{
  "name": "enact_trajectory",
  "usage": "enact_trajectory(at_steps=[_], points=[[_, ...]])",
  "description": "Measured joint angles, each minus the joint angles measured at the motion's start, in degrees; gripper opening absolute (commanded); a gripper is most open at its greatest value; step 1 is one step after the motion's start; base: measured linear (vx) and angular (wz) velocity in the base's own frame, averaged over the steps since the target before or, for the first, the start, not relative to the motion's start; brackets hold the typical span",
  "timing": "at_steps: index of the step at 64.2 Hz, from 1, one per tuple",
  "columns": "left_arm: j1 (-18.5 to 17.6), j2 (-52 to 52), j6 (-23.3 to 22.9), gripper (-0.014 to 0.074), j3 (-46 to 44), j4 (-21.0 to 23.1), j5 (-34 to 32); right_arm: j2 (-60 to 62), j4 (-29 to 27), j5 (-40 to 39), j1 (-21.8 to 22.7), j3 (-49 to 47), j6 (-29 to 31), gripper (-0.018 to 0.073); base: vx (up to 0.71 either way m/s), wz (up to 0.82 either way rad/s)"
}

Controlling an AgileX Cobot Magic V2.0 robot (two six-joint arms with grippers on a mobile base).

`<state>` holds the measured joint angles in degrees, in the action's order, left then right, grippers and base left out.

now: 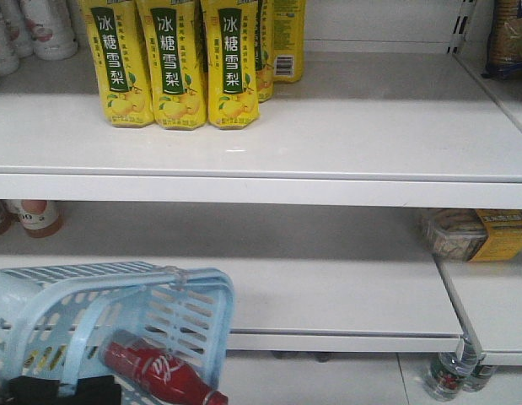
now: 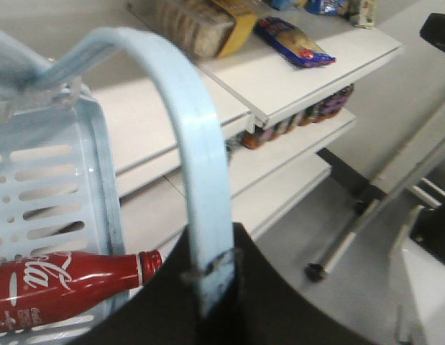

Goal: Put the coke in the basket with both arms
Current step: 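Swing the basket with the bottle toward the robot with the left gripper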

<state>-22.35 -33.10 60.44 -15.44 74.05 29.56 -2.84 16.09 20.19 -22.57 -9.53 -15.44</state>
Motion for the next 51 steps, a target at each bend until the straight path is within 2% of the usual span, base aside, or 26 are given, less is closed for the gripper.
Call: enact_trajectory(at_steps=[10, 18, 42, 51], points=[[0.0, 9.0, -1.0, -0.0008, 2.7, -6.7, -4.1, 0.0, 0.0, 0.0, 0.0, 0.1, 0.0, -0.0009, 0.0, 0.0], [0.0, 14.1, -6.5, -0.0008, 4.9, -14.0, -6.3, 0.0, 0.0, 0.0, 0.0, 0.2, 0.0, -0.0009, 0.0, 0.0], [0.0, 21.3, -39.1, -0.0008, 12.6, -41.8, -15.6, 0.0, 0.0, 0.0, 0.0, 0.2, 0.0, -0.0009, 0.0, 0.0], [1.7, 24.8, -44.7, -0.0008, 15.3, -49.3, -20.5, 0.0, 0.0, 0.0, 0.0, 0.2, 0.0, -0.0009, 0.0, 0.0]])
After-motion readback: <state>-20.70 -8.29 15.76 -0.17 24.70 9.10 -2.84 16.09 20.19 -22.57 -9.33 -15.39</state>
